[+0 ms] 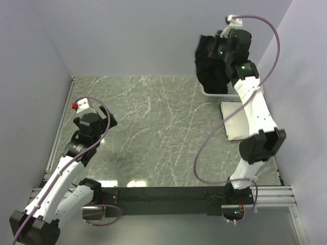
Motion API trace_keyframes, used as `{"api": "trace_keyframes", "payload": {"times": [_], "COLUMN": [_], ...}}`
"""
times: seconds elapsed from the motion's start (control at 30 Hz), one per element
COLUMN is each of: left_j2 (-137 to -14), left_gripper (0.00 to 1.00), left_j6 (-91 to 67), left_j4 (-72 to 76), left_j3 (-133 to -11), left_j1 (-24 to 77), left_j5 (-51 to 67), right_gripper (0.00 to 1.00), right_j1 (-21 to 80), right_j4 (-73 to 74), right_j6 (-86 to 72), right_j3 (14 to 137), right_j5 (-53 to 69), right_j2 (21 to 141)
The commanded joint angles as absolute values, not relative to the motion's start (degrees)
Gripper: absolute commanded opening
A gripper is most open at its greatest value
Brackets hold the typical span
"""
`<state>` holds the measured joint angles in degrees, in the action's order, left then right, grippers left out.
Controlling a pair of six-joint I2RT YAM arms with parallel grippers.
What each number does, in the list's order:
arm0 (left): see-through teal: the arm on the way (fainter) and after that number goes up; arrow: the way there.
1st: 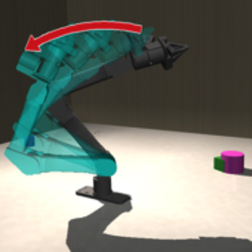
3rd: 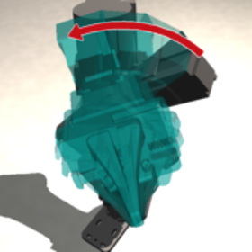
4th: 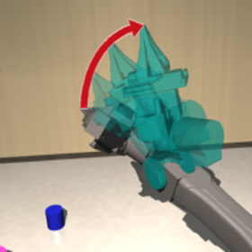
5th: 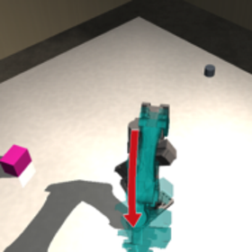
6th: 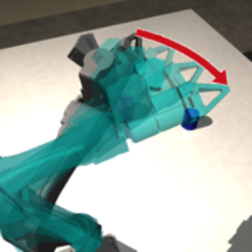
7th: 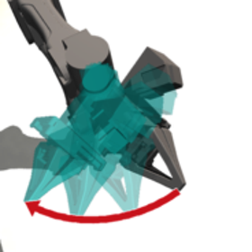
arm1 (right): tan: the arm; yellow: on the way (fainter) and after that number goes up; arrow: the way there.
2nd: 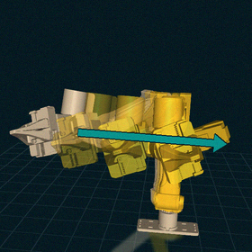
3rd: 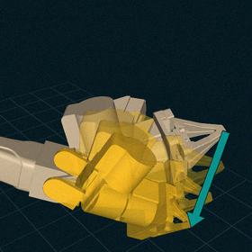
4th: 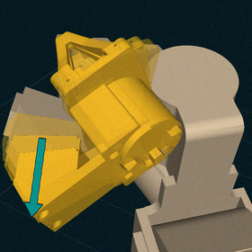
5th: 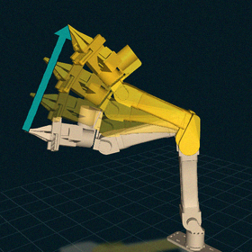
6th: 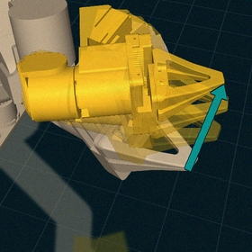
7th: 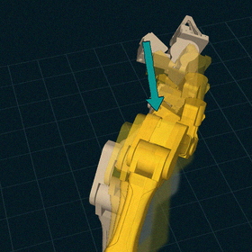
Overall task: Fold and stack the t-shirts
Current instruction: Grab the tshirt from the pile, then move the tshirt to the center of the board
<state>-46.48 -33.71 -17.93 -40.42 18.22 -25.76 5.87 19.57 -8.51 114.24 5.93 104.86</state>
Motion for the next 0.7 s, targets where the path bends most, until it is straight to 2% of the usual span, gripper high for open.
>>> {"api": "trace_keyframes", "payload": {"times": [0.0, 0.3, 0.53, 0.63, 0.67], "left_j2": [-42.9, -35.69, -31.91, -30.94, -31.02], "left_gripper": [0.99, 0.99, 0.99, 0.99, 0.99], "left_j6": [-33.05, -31.64, -31.9, -31.99, -31.91], "left_j4": [-17.67, -19.33, -22.67, -23.99, -24.08], "left_j3": [-41.31, -42.01, -42.01, -41.31, -40.96], "left_j1": [18.37, 18.37, 18.37, 18.37, 18.37], "left_j5": [-26.1, -24.0, -22.59, -21.1, -20.75], "right_gripper": [0.0, 0.0, 0.03, 0.16, 0.29], "right_j1": [14.04, 32.5, 35.42, 35.42, 35.16], "right_j4": [13.63, 3.96, -2.11, 1.3, 4.97], "right_j6": [-5.01, -6.68, -13.43, -15.72, -16.34], "right_j3": [113.39, 108.55, 99.68, 95.9, 94.93], "right_j5": [10.72, 12.92, 10.12, 8.01, 4.95], "right_j2": [96.17, 85.78, 87.26, 91.47, 92.71]}}
